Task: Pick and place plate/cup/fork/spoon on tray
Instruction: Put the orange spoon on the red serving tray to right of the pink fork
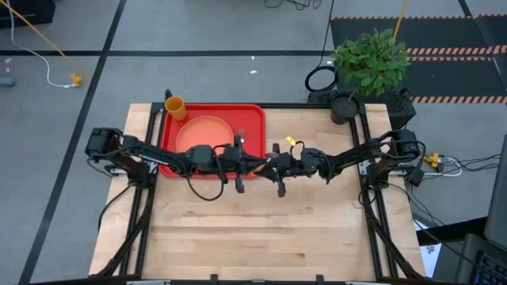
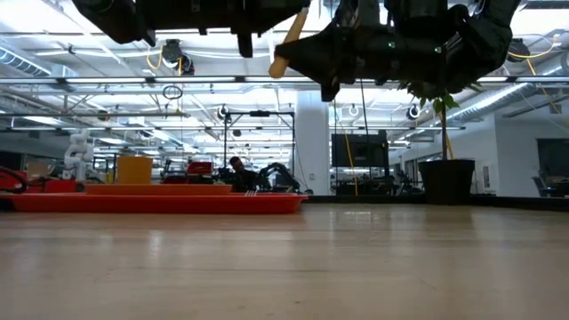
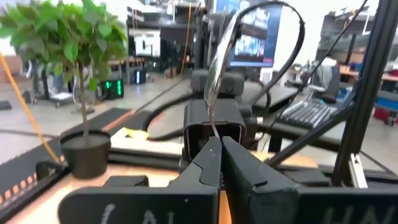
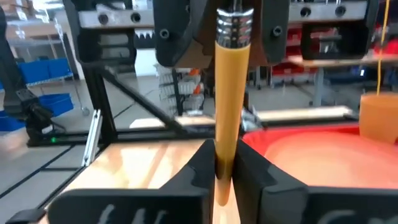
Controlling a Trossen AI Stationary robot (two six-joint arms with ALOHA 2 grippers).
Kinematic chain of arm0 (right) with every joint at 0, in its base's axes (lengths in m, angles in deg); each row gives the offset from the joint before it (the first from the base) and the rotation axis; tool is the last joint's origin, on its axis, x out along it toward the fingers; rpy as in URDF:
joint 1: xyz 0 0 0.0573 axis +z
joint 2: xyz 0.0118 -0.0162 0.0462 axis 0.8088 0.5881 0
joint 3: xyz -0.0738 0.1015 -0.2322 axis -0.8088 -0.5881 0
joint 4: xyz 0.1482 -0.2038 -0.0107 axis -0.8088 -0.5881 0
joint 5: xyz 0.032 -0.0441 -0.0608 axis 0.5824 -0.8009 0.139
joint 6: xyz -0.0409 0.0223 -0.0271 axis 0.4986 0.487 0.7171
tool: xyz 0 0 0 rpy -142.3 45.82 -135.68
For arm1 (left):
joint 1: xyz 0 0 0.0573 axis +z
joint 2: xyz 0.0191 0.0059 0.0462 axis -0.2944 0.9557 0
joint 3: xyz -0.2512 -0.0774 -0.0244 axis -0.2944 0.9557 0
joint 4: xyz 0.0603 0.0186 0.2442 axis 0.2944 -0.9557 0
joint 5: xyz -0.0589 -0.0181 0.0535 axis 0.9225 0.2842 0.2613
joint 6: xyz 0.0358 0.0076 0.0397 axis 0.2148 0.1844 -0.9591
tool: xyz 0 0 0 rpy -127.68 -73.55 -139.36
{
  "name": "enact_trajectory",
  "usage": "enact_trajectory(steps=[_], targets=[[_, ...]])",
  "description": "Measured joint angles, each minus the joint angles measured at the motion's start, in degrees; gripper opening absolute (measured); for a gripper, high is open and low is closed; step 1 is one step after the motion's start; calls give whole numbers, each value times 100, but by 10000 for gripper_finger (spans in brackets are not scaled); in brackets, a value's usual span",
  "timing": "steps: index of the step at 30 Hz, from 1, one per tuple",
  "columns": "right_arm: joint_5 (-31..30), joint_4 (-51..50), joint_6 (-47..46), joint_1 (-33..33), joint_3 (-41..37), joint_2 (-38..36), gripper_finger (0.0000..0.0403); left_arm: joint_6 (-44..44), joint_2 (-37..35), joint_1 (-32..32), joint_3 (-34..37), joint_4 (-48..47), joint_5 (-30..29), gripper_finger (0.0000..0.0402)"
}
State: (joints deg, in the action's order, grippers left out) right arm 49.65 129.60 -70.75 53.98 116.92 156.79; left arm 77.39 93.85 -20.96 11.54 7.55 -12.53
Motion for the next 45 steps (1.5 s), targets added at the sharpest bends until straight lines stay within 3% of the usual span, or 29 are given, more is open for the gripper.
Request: enact_trajectory(steps=[10, 17, 24, 35, 45], targets=[[-162, -2207, -275, -170, -4, -943, 17, 211, -284, 4, -4, -1197, -155, 63], [-176, -2621, -1034, -349, 2, -1091, 19, 545, -393, 15, 6, -1797, -323, 78], [-129, -2824, -977, -375, 2, -1087, 19, 1003, -340, 61, 11, -2046, -171, 91], [-125, -2808, -990, -368, 2, -1087, 19, 951, -207, 122, 6, -1558, -603, 236], [-104, -2830, -819, -368, 2, -1085, 21, 1007, 213, 471, 4, -727, -14, 250]])
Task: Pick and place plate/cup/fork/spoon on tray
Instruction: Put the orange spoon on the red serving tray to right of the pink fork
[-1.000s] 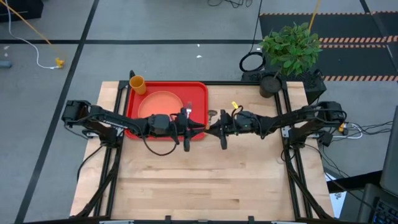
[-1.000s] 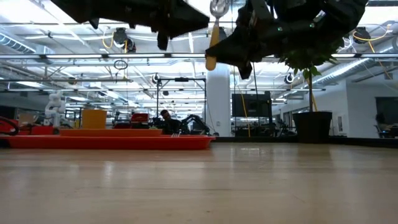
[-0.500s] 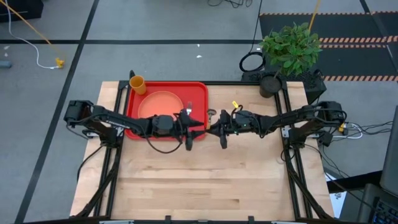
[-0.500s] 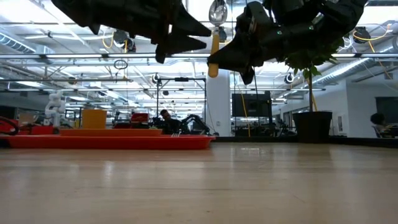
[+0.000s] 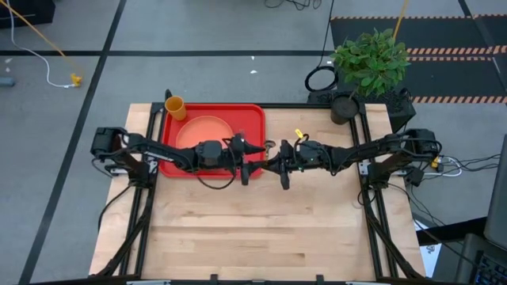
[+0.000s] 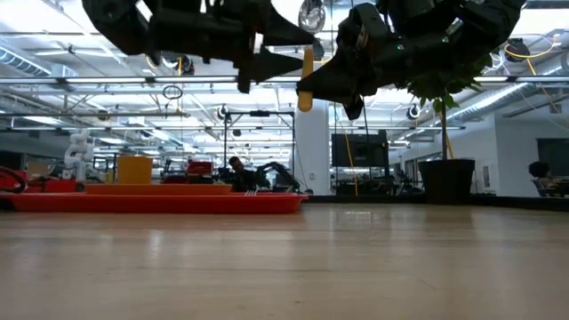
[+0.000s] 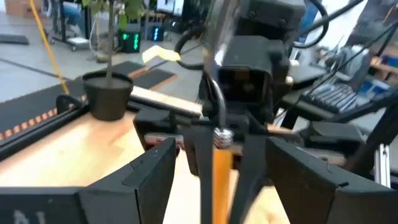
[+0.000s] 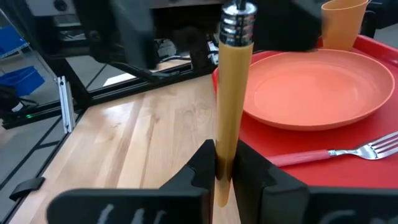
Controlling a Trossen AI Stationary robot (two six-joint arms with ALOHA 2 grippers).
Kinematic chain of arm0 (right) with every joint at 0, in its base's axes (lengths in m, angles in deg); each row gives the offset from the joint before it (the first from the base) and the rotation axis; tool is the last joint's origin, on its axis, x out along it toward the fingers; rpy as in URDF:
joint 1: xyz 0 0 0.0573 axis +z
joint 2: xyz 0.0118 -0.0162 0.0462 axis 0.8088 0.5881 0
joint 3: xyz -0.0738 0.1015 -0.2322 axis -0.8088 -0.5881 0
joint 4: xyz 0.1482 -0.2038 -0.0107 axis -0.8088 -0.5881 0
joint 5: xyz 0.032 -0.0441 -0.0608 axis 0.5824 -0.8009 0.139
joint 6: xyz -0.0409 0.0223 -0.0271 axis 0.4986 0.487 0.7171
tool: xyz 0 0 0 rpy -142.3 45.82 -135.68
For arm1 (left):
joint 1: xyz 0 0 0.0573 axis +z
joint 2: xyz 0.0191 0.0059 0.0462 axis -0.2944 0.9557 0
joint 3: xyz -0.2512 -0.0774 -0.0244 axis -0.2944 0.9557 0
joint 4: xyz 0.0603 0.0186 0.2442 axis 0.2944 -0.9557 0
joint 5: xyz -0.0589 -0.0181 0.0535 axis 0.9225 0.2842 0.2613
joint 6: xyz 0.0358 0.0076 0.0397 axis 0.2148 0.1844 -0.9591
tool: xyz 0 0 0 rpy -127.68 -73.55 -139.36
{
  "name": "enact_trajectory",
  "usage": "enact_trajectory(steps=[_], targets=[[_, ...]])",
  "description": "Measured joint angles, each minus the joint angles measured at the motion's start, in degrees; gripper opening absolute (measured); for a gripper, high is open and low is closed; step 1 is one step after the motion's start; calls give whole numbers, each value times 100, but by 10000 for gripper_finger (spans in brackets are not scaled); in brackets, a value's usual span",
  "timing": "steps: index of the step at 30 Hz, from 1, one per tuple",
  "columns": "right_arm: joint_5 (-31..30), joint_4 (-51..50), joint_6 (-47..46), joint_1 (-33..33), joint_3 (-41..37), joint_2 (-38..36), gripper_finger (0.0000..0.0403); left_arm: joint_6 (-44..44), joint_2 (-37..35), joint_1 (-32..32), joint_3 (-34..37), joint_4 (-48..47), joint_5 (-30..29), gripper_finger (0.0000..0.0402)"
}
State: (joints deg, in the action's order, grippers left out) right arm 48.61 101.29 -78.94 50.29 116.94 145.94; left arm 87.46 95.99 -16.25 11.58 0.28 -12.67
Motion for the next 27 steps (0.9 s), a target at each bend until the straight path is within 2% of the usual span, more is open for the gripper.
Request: enact_trajectory(steps=[3, 6, 10, 16, 17, 23, 27], targets=[[1, -21, 31, 2, 0, 0, 21, 16, 220, 90, -20, 294, 152, 248], [-10, -46, 42, 0, 0, 0, 21, 15, 333, 193, -26, 398, 187, 224], [-40, -95, 82, -4, -4, 2, 21, 7, 351, 299, -20, 367, 323, 162], [-51, -162, 83, -15, -4, 0, 23, -21, 330, 362, -22, 423, 706, 41], [-56, -146, 83, -11, -4, -4, 24, -20, 321, 366, -22, 429, 749, 32], [-101, -397, 90, -11, -2, -117, 63, -17, 116, 376, -10, 476, 504, 35], [-650, -806, 185, 2, -7, -462, 112, -153, -193, 384, -18, 503, 359, 37]])
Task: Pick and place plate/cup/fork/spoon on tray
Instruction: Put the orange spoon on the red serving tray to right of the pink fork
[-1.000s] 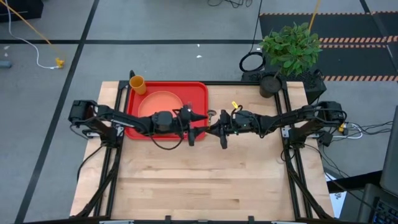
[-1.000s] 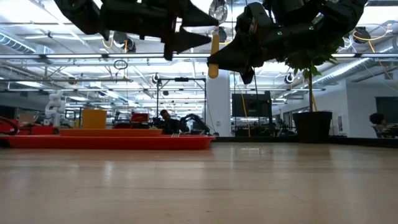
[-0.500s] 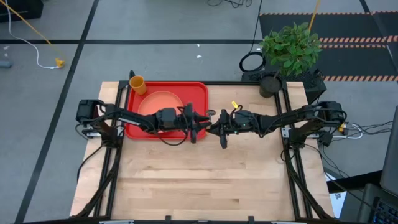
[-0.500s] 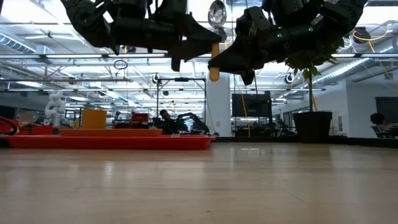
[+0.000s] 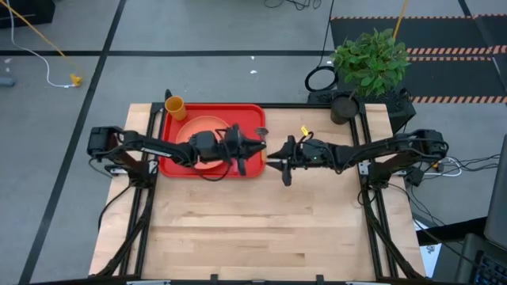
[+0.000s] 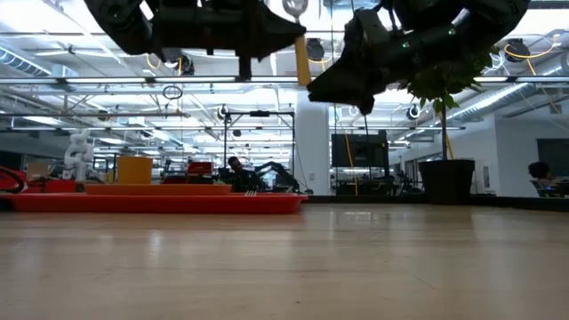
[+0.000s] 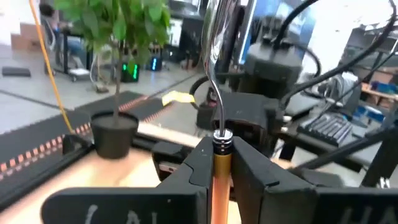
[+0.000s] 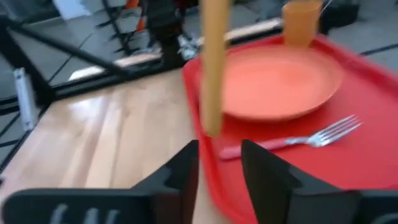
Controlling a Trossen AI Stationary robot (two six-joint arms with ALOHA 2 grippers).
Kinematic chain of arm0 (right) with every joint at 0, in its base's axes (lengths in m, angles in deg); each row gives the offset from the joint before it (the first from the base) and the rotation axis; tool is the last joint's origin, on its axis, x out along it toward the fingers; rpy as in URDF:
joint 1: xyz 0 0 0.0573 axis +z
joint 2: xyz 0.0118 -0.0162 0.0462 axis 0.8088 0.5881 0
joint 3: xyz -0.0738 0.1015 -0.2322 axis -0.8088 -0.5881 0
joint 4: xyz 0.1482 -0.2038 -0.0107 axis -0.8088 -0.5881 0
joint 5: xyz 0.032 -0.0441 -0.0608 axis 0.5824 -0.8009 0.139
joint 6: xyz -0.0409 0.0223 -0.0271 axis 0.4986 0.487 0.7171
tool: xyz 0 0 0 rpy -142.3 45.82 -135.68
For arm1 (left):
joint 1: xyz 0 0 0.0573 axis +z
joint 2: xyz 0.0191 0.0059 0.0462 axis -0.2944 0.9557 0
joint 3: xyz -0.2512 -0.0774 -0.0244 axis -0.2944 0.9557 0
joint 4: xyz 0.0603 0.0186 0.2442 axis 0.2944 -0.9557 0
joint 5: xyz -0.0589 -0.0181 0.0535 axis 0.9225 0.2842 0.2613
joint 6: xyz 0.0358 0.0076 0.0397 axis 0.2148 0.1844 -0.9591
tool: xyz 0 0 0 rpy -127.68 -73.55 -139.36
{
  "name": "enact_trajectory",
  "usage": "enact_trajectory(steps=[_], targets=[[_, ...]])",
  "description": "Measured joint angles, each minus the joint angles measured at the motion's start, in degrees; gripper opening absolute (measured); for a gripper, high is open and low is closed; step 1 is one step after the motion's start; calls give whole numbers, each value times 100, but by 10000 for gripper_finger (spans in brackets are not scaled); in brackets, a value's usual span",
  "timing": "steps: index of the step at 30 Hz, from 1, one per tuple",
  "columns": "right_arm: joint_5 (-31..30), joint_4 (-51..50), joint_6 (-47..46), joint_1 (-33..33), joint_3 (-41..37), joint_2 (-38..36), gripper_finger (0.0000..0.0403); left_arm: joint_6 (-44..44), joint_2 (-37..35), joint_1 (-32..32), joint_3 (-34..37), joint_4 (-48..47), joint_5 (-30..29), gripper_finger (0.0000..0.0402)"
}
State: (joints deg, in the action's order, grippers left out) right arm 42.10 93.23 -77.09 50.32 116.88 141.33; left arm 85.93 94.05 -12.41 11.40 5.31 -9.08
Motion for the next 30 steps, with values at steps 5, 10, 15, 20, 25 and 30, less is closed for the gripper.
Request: enact_trajectory(steps=[5, 10, 15, 20, 25, 30], targets=[[-209, -39, 97, 39, 0, -244, 159, -39, -139, -7, -2, 18, -63, 35], [-445, 168, 199, 137, 2, -106, 169, -7, 8, -32, -4, 211, -68, 35], [-444, 288, 222, 155, 2, -37, 144, 19, 130, -39, -2, 277, -66, 37], [-444, 466, 226, 153, 2, -52, 90, -15, 130, -39, 41, 547, -66, 35], [-434, 553, 378, 153, 2, -52, 24, -15, 130, -35, 101, 653, -66, 38], [-426, 546, 406, 155, 0, -50, 19, -80, 121, -39, 101, 561, -48, 41]])
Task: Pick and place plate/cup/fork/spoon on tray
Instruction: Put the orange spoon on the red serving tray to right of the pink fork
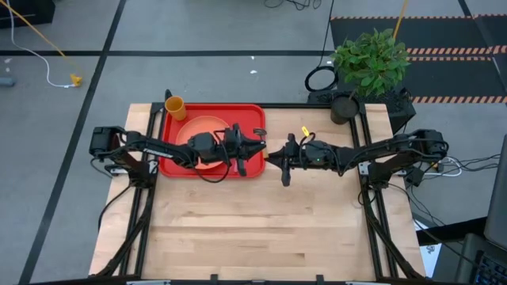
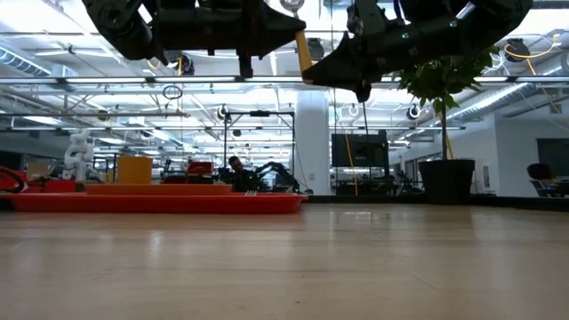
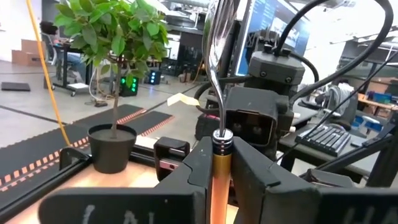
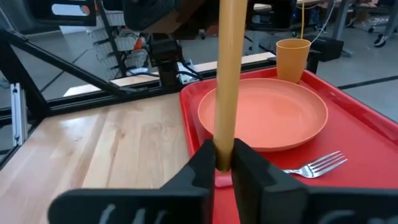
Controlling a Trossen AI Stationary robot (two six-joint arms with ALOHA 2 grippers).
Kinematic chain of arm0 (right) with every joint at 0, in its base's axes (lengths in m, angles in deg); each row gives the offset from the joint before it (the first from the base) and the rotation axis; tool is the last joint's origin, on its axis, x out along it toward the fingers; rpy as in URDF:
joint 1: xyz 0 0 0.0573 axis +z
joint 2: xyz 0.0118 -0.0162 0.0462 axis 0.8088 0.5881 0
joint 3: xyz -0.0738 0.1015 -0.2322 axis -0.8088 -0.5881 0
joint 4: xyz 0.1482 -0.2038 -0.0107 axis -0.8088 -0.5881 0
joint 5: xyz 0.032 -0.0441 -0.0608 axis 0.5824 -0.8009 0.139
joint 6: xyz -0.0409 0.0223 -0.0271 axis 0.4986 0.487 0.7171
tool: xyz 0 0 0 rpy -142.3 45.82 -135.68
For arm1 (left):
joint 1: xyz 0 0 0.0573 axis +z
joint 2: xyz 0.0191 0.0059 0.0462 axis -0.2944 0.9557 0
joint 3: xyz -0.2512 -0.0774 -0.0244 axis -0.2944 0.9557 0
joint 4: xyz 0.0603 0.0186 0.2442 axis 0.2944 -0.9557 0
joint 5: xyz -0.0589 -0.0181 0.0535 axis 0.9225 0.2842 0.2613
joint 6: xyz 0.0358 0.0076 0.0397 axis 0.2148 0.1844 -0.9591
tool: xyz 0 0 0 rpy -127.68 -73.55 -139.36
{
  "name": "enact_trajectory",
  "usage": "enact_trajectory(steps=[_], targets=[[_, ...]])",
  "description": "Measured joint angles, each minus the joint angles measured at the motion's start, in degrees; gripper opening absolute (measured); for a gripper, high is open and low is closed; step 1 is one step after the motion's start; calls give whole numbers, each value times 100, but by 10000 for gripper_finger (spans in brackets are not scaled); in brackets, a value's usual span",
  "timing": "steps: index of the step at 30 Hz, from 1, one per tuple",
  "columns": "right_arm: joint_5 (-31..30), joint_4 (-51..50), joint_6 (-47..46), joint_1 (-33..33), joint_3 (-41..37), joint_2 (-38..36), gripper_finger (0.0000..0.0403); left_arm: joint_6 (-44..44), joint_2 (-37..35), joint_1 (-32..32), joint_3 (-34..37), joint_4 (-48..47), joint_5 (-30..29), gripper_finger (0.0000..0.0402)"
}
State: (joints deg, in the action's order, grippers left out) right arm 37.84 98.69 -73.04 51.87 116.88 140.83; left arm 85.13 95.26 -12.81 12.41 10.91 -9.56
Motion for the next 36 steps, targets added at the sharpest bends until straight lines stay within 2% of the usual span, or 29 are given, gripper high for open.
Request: enact_trajectory(steps=[3, 6, 10, 14, 18, 21, 24, 26, 28, 30, 33, 36], targets=[[-14, -2, -40, -2, 0, 0, 20, -15, 0, 10, 0, -21, 0, 51], [-26, 49, -224, -2, 0, 0, 12, 64, -88, 33, 5, -366, 1, 82], [-104, 60, -713, -1, -21, -5, 10, 51, -857, 142, -5, -1805, 3, 134], [-214, 232, -1275, 13, -181, 178, 11, 21, -1760, 233, 13, -3654, -14, 169], [-475, 961, -1954, 9, -251, 885, 11, -212, -2698, 242, 9, -4544, 0, 177], [-627, 1881, -2386, 7, -206, 1613, 13, -335, -3224, 241, 4, -5020, -3, 172], [-611, 2537, -3052, -50, -128, 2234, 20, -370, -3615, 190, -7, -5388, -2, 165], [-615, 2627, -3545, -78, 50, 2526, 24, -397, -3795, 151, 0, -5792, -6, 161], [-609, 2137, -3988, -121, 329, 2717, 24, -402, -3855, 99, 0, -6013, -7, 157], [-454, 1113, -4547, -246, 738, 2893, 23, -423, -3877, 66, 7, -6155, -6, 156], [276, -196, -5049, -476, 1324, 3154, 21, -448, -3854, 2, 7, -6132, -7, 156], [749, -427, -5234, -559, 1614, 3302, 23, -446, -3805, -34, 7, -6135, -9, 156]])
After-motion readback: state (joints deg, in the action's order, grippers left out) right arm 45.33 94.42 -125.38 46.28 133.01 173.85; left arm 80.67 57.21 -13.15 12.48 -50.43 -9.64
